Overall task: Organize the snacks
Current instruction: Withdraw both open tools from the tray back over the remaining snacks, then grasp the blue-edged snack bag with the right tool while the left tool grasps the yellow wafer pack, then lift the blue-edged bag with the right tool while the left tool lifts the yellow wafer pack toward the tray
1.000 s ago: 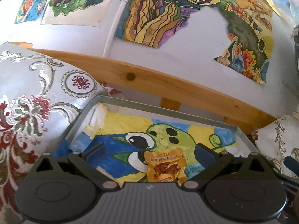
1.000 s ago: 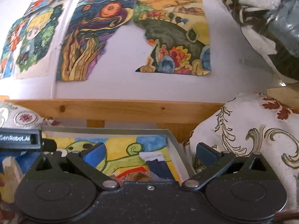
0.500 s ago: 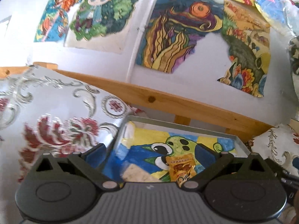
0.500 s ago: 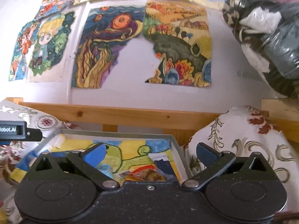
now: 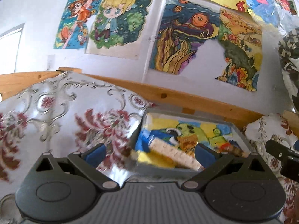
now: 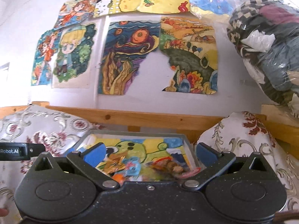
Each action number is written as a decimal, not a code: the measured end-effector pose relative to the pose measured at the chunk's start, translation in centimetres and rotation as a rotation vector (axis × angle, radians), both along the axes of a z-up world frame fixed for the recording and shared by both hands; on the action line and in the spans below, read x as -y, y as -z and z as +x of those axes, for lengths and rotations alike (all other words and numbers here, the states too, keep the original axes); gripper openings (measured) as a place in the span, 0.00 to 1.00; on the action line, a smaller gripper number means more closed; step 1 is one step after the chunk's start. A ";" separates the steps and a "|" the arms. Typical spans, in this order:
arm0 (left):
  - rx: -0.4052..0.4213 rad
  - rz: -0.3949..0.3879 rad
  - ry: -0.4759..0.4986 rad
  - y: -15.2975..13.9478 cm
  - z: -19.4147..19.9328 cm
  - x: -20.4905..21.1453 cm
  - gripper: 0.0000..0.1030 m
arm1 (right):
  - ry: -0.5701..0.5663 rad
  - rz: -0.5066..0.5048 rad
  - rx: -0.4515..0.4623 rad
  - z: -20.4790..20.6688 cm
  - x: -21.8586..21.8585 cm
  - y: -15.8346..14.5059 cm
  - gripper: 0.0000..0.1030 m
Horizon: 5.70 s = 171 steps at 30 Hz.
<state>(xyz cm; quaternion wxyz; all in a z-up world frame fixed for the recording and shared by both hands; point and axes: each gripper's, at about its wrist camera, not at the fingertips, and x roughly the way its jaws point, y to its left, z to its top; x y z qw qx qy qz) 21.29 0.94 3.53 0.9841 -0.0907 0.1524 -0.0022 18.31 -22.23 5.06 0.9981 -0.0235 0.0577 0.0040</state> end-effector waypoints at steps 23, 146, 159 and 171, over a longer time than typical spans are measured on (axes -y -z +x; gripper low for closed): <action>-0.223 0.179 -0.012 5.0 -9.6 -4.3 1.00 | -0.106 0.013 -0.233 -8.5 -4.0 4.3 0.99; -0.516 0.481 0.318 13.2 4.0 -0.5 0.70 | -0.442 -0.333 -0.457 2.6 -11.8 14.0 0.72; -0.558 0.438 0.329 12.7 4.4 -0.3 0.52 | -0.457 -0.282 -0.478 2.2 -11.5 13.9 0.58; -0.557 0.390 0.302 11.5 3.8 -0.2 0.52 | -0.450 -0.295 -0.445 1.4 -11.1 13.1 0.51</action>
